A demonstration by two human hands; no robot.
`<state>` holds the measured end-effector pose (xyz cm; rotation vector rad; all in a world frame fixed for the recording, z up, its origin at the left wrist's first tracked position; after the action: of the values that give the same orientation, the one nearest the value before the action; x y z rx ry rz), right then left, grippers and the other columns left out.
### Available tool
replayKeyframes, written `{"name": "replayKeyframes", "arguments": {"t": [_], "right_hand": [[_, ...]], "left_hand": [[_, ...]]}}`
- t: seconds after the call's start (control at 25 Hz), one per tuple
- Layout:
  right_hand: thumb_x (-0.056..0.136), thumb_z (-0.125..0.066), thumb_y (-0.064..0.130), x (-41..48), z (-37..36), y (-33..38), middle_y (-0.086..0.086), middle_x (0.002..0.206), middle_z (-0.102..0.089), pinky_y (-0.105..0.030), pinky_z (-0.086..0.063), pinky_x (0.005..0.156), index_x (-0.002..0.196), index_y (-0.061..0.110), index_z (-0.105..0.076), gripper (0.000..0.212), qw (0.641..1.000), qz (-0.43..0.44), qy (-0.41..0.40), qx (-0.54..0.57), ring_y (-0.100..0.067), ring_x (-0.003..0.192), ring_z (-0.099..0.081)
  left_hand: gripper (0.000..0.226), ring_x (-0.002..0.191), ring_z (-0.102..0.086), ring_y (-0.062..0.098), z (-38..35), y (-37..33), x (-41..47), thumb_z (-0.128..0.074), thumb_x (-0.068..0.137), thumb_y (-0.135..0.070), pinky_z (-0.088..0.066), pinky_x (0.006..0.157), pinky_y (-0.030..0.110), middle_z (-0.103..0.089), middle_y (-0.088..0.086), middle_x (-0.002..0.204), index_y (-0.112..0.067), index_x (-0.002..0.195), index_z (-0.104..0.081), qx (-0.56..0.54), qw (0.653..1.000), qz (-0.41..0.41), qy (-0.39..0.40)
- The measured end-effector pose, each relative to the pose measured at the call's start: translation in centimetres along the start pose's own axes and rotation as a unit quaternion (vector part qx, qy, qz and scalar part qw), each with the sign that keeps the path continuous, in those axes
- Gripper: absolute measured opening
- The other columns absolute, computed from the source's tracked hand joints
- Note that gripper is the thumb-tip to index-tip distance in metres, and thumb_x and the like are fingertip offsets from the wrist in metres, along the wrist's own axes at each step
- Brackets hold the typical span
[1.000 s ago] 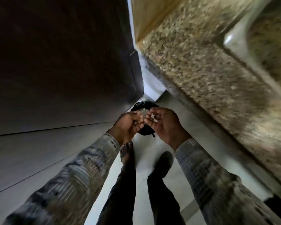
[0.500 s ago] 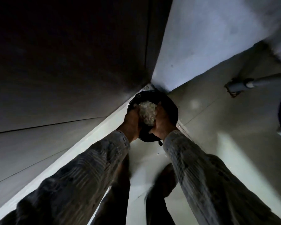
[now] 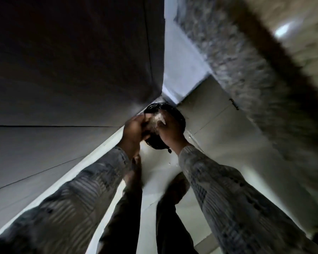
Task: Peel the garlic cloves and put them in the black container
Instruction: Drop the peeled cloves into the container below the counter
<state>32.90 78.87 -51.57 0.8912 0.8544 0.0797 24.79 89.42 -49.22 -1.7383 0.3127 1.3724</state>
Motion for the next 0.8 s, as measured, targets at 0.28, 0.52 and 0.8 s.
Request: {"name": "replayKeyframes", "arguments": {"t": [0.28, 0.52, 0.8], "right_hand": [[0.078, -0.066, -0.001, -20.8, 10.3, 12.9, -0.011, 0.152, -0.052, -0.036, -0.034, 0.12, 0.151, 0.011, -0.048, 0.077, 0.991, 0.096, -0.083, -0.049, -0.025, 0.141, -0.046], [0.082, -0.084, 0.02, -40.3, 20.3, 16.3, -0.009, 0.154, -0.049, -0.026, -0.029, 0.116, 0.153, 0.013, -0.045, 0.081, 0.97, 0.079, -0.224, -0.047, -0.021, 0.141, -0.044], [0.083, -0.084, 0.022, -62.0, 27.6, 9.9, -0.005, 0.155, -0.049, -0.023, -0.029, 0.115, 0.156, 0.017, -0.042, 0.084, 0.891, -0.039, -0.453, -0.022, -0.021, 0.143, -0.044]], "left_hand": [[0.05, 0.089, -0.068, -0.008, -0.9, -9.6, -19.7, -0.051, 0.085, 0.016, -0.054, 0.083, 0.016, -0.075, 0.001, 0.117, -0.011, 0.118, -0.075, 0.198, 0.959, -0.195, 0.049], [0.05, 0.106, -0.067, 0.016, -8.7, -10.6, -36.7, -0.06, 0.08, -0.001, -0.054, 0.088, 0.031, -0.073, 0.004, 0.122, -0.032, 0.117, -0.073, 0.342, 0.875, -0.272, 0.208], [0.062, 0.123, -0.058, 0.014, -21.1, -3.7, -54.1, -0.067, 0.082, 0.005, -0.05, 0.105, 0.036, -0.064, -0.005, 0.134, -0.032, 0.132, -0.067, 0.463, 0.705, -0.32, 0.431]]}}
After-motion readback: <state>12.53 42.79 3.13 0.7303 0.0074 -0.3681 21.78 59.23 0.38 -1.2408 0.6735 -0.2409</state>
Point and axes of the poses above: each hand's wrist, its own x-axis towards the middle knuckle, its own z-axis out of the back of the hand, y = z × x, the point moved 7 cm from there along x, towards the middle knuckle
